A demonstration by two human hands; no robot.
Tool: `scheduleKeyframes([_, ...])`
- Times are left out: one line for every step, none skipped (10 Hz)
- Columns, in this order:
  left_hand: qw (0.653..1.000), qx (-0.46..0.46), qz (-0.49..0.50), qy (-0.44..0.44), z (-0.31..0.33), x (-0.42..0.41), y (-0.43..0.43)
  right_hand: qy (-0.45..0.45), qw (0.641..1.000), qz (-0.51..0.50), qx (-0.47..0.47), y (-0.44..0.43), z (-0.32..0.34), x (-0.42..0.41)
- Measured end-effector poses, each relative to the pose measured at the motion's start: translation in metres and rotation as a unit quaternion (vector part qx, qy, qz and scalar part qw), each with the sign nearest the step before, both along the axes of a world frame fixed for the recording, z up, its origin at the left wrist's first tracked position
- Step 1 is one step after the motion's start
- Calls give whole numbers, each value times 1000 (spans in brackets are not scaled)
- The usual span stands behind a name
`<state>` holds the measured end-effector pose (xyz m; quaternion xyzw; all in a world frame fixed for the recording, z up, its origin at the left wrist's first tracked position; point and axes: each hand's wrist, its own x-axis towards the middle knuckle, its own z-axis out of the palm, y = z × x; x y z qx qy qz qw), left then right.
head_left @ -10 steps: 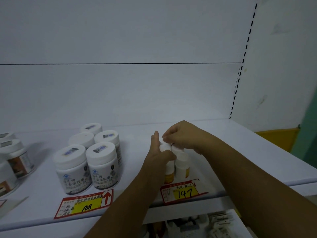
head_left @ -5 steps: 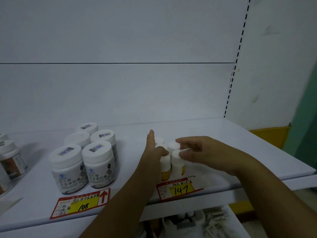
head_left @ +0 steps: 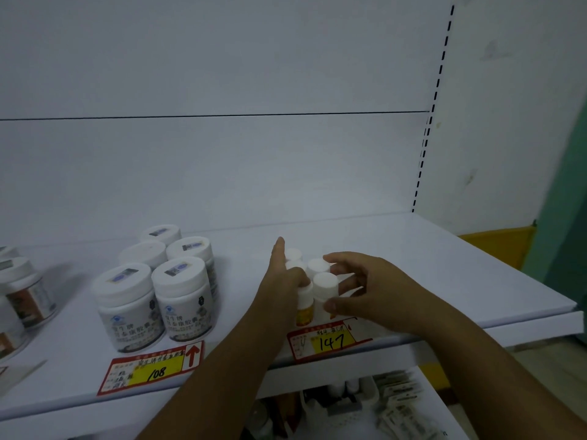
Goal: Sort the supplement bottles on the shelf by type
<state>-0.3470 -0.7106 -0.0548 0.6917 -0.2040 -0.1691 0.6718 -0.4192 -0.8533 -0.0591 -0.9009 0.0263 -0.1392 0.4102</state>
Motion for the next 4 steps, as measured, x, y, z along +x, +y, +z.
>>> scheduleKeyframes([1000,-9,-12,-10,1,0,2,-4,1000,-8,-7,0,0,-5])
scheduleKeyframes([994,-10,26,-106,7,-14,8,-45,997,-57,-15,-1,5,-12])
scheduleKeyframes([974,1,2,-225,19,-30,26,-81,988,-121,-49,7,19,-16])
scheduleKeyframes([931,111,-37,-346,41,-25,61,-78,975,-158,-137,30,45,-5])
